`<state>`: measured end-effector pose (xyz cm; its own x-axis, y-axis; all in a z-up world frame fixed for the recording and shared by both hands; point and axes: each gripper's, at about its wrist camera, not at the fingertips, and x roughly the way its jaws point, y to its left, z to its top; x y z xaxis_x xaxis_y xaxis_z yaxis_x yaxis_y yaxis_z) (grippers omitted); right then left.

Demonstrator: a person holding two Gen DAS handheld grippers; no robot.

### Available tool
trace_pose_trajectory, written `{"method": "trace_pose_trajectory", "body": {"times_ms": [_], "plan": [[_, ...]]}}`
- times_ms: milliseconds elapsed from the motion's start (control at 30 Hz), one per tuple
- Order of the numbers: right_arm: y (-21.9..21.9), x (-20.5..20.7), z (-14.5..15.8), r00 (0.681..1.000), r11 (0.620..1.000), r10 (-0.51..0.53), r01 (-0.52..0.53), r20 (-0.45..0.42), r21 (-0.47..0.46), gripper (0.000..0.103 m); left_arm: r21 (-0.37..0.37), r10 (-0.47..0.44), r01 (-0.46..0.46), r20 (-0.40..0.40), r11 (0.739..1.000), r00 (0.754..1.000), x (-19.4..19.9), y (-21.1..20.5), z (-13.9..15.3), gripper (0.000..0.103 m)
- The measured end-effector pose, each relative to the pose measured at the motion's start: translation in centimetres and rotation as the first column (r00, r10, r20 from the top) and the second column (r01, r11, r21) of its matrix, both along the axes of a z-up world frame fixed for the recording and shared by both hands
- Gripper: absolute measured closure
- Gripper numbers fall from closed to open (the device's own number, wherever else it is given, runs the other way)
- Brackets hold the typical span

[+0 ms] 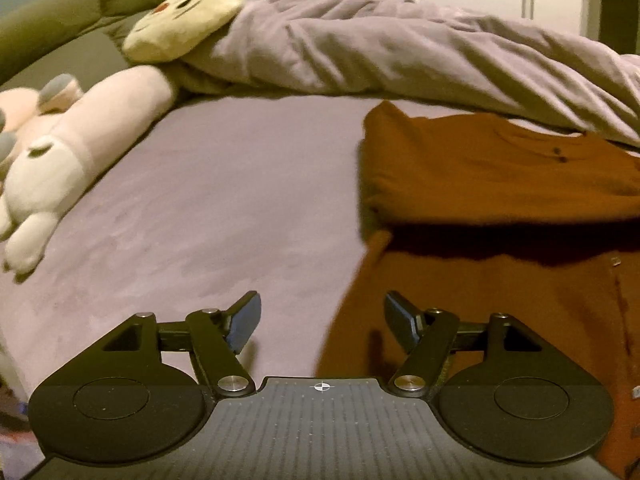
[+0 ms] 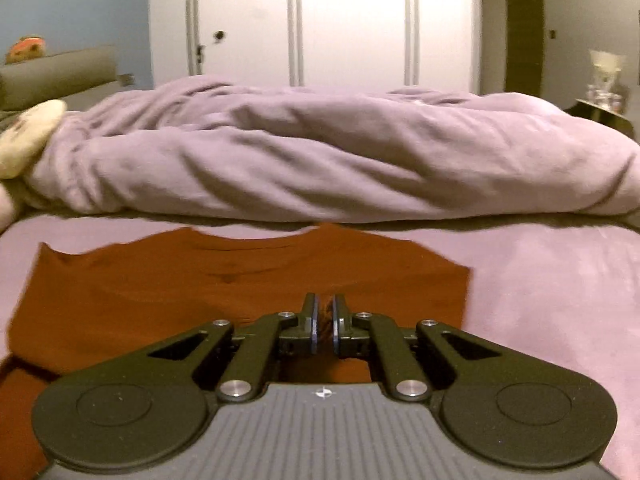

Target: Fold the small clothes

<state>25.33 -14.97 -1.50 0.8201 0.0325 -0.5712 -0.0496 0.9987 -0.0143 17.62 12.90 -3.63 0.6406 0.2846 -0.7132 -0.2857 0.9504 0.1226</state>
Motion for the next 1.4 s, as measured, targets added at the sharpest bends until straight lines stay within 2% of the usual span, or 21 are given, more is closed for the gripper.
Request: {"method": "trace_pose_trajectory", "body": {"times_ms": [100,200,267,333,500,600,633,667,700,733,833,933,1000,1100,1167,1200,1267,1300,1400], "plan": [[-1.6,1.1,-1.2,0.998,0.998,-0.032,0.034,-0.055,0.043,0.097,0.001,-0.034,0.034,-0.006,0.999,0.999,1.4,-1.2,-0.1,0.027],[-3.5,1.7,-2.1,0.988,0.976,-0.026,0.059,-0.155,0.211,0.091,0.021,-0.062,0.062,-0.009,0.998,0.998,2.6,-2.2,-0.1,0.025],[-4.7,1.7,-2.9,0.982,0.940,-0.014,0.076,-0.187,0.332,0.073,0.042,-0.075,0.076,-0.005,0.996,0.997,3.3,-2.7,-0.1,0.023],[-5.6,2.0,-3.5,0.976,0.898,-0.012,0.106,-0.219,0.427,0.067,0.057,-0.078,0.079,-0.013,0.995,0.997,4.2,-2.9,-0.4,0.023],[-6.2,3.4,-4.7,0.961,0.838,-0.010,0.159,-0.276,0.522,0.066,0.042,-0.068,0.070,-0.033,0.997,0.997,5.9,-2.9,-1.3,0.023],[-5.6,4.0,-4.4,0.958,0.822,0.044,0.126,-0.283,0.556,0.066,0.037,-0.050,0.052,-0.045,0.998,0.998,6.7,-2.7,-1.7,0.023],[-5.4,4.0,-4.3,0.958,0.827,0.061,0.109,-0.281,0.552,0.075,0.032,-0.050,0.051,-0.047,0.998,0.998,6.9,-2.7,-1.8,0.023],[-5.0,4.2,-4.2,0.957,0.839,0.071,0.095,-0.281,0.536,0.089,0.032,-0.047,0.049,-0.051,0.998,0.998,7.1,-2.6,-1.8,0.023],[-4.7,4.1,-4.1,0.958,0.855,0.073,0.084,-0.279,0.512,0.097,0.036,-0.045,0.047,-0.051,0.998,0.998,7.2,-2.7,-1.8,0.023],[-4.5,4.0,-3.8,0.963,0.875,0.066,0.070,-0.261,0.479,0.098,0.040,-0.045,0.047,-0.049,0.998,0.998,7.3,-2.7,-1.8,0.023],[-3.2,2.9,-1.6,0.992,0.959,0.031,0.005,-0.120,0.282,0.099,0.056,-0.045,0.048,-0.045,0.997,0.998,7.6,-2.7,-1.8,0.023],[-1.9,2.5,-0.2,1.000,0.996,0.004,-0.003,-0.010,0.084,0.100,0.073,-0.026,0.030,-0.047,0.997,0.999,8.2,-2.6,-2.0,0.023],[-1.0,2.5,-0.1,0.999,0.999,0.027,-0.026,0.034,-0.043,0.100,0.065,-0.010,0.014,-0.053,0.998,0.999,8.6,-2.4,-2.1,0.023],[-0.5,2.6,-1.3,0.998,0.983,0.042,-0.033,0.047,-0.183,0.100,0.056,0.001,0.002,-0.059,0.998,0.998,8.7,-2.2,-2.2,0.023],[-0.2,2.5,-2.6,0.998,0.961,0.055,-0.043,0.037,-0.272,0.100,0.057,0.001,0.003,-0.069,0.998,0.998,8.7,-2.1,-2.4,0.022],[-0.2,2.9,-3.7,0.998,0.952,0.055,-0.055,-0.007,-0.301,0.099,0.058,0.002,0.002,-0.074,0.998,0.997,8.7,-2.1,-2.4,0.022],[-0.5,3.4,-5.0,0.997,0.950,0.023,-0.045,-0.076,-0.308,0.098,0.047,0.004,0.000,-0.076,0.999,0.997,8.3,-1.8,-1.9,0.023],[-0.9,3.1,-4.8,0.998,0.955,-0.001,-0.015,-0.056,-0.295,0.097,0.038,0.001,0.001,-0.069,0.999,0.998,8.0,-1.7,-1.4,0.023],[-1.5,2.1,-3.3,0.995,0.967,-0.095,0.090,-0.011,-0.240,0.095,-0.008,-0.011,0.011,0.016,1.000,1.000,7.3,-1.8,0.8,0.021]]}}
